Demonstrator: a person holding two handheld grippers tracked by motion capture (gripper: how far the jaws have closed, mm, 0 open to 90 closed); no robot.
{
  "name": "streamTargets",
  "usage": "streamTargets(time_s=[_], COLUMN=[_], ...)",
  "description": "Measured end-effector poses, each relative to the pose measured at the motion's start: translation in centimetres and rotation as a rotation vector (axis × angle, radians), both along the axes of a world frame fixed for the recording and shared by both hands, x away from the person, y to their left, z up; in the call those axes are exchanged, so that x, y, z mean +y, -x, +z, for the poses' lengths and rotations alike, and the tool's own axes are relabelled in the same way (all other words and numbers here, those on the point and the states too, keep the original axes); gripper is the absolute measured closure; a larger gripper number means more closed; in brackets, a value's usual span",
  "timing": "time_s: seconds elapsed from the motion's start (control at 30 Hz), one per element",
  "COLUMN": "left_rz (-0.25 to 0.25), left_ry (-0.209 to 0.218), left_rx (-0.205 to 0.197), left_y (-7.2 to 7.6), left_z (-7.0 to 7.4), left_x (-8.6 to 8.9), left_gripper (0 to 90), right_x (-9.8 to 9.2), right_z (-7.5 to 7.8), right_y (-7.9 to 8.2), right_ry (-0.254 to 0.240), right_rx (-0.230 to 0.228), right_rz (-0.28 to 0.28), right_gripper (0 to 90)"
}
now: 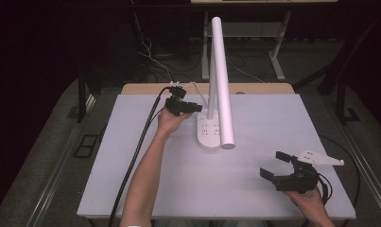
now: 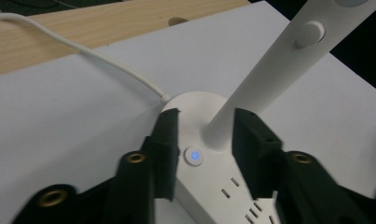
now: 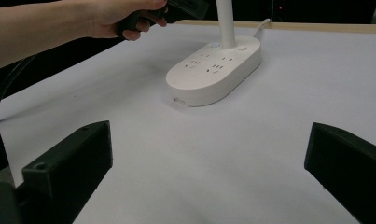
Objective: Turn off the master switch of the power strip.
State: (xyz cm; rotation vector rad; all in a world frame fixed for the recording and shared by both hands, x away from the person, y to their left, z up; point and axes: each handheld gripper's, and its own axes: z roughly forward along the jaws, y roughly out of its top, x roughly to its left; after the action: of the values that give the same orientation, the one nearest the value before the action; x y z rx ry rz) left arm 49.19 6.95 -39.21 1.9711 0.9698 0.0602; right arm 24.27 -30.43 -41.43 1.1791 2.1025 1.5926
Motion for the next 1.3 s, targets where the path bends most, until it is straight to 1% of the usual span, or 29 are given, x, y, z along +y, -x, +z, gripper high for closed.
streamTargets(time_s=[0.1, 0.13, 0.2, 0.23, 0.27, 0.3, 0.33, 0.37, 0.4, 0.53, 0.67, 0.7, 0.77, 0.83, 0.93, 1.0, 1.03, 1.1, 1.13, 1.17, 1.2, 1.3], left_rz=[-0.012, -0.007, -0.004, 0.003, 0.007, 0.001, 0.000, 0.011, 0.002, 0.017, 0.025, 0.036, 0.036, 0.023, 0.026, 0.011, 0.020, 0.011, 0.020, 0.019, 0.029, 0.031], left_ry=[-0.015, -0.009, -0.019, -0.016, -0.012, -0.015, -0.014, -0.010, -0.022, -0.014, -0.001, 0.015, 0.020, 0.011, 0.021, 0.019, 0.024, 0.013, 0.017, 0.011, 0.029, 0.030], left_rx=[0.001, -0.001, 0.000, 0.002, 0.003, -0.004, 0.001, 0.007, 0.006, 0.023, 0.036, 0.039, 0.041, 0.047, 0.053, 0.055, 0.057, 0.054, 0.058, 0.061, 0.066, 0.067], left_y=[0.0, 0.0, -0.1, -0.1, -0.1, -0.2, -0.3, -0.2, -0.3, -0.4, -0.5, -0.5, -0.6, -0.6, -0.6, -0.6, -0.6, -0.6, -0.6, -0.6, -0.6, -0.8], left_z=[-0.3, -0.4, -0.5, -0.6, -0.7, -0.8, -0.9, -1.0, -1.1, -1.6, -2.2, -2.4, -2.7, -2.9, -3.2, -3.3, -3.4, -3.5, -3.6, -3.8, -3.8, -3.9], left_x=[-0.2, -0.3, -0.3, -0.4, -0.4, -0.4, -0.5, -0.6, -0.5, -0.8, -1.1, -1.2, -1.4, -1.4, -1.6, -1.6, -1.8, -1.8, -1.9, -1.9, -1.9, -1.9], left_gripper=[75.5, 78.3, 84.8, 88.0, 89.5, 89.6, 89.8, 89.9, 89.9, 90.0, 90.0, 90.0, 90.0, 90.0, 90.0, 90.0, 90.0, 90.0, 90.0, 90.0, 90.0, 90.0], right_x=[0.0, 0.0, 0.0, 0.0, 0.0, 0.0, 0.0, 0.0, -0.1, -0.1, -0.1, -0.1, -0.1, -0.1, -0.1, -0.1, -0.1, -0.1, -0.1, -0.1, -0.1, -0.1], right_z=[0.0, 0.0, 0.0, 0.0, 0.0, 0.0, 0.0, 0.0, 0.0, 0.0, 0.0, 0.0, 0.0, 0.0, 0.0, 0.0, 0.0, 0.0, 0.0, 0.0, 0.0, 0.0], right_y=[0.0, 0.0, 0.0, 0.0, 0.0, 0.0, 0.0, 0.0, 0.0, 0.0, 0.0, 0.0, 0.0, 0.0, 0.0, 0.0, 0.0, 0.0, 0.0, 0.0, 0.0, 0.0], right_ry=[-0.001, 0.000, -0.001, 0.000, 0.001, 0.000, 0.000, -0.003, -0.002, -0.001, -0.002, -0.003, -0.003, -0.002, 0.001, 0.001, 0.000, 0.001, 0.002, 0.004, 0.004, 0.006], right_rx=[0.000, 0.000, 0.000, -0.001, 0.000, -0.001, -0.002, -0.002, -0.001, 0.000, -0.002, -0.001, 0.000, -0.001, -0.001, 0.000, 0.000, 0.000, 0.000, 0.000, -0.001, -0.002], right_rz=[0.001, 0.001, 0.001, 0.001, 0.002, 0.002, 0.003, 0.002, 0.002, 0.002, 0.001, 0.000, 0.001, 0.002, 0.004, 0.005, 0.005, 0.005, 0.006, 0.007, 0.007, 0.009], right_gripper=[0.2, 0.2, 0.2, 0.2, 0.2, 0.2, 0.2, 0.2, 0.2, 0.2, 0.2, 0.2, 0.2, 0.2, 0.2, 0.2, 0.2, 0.2, 0.2, 0.2, 0.2, 0.2])
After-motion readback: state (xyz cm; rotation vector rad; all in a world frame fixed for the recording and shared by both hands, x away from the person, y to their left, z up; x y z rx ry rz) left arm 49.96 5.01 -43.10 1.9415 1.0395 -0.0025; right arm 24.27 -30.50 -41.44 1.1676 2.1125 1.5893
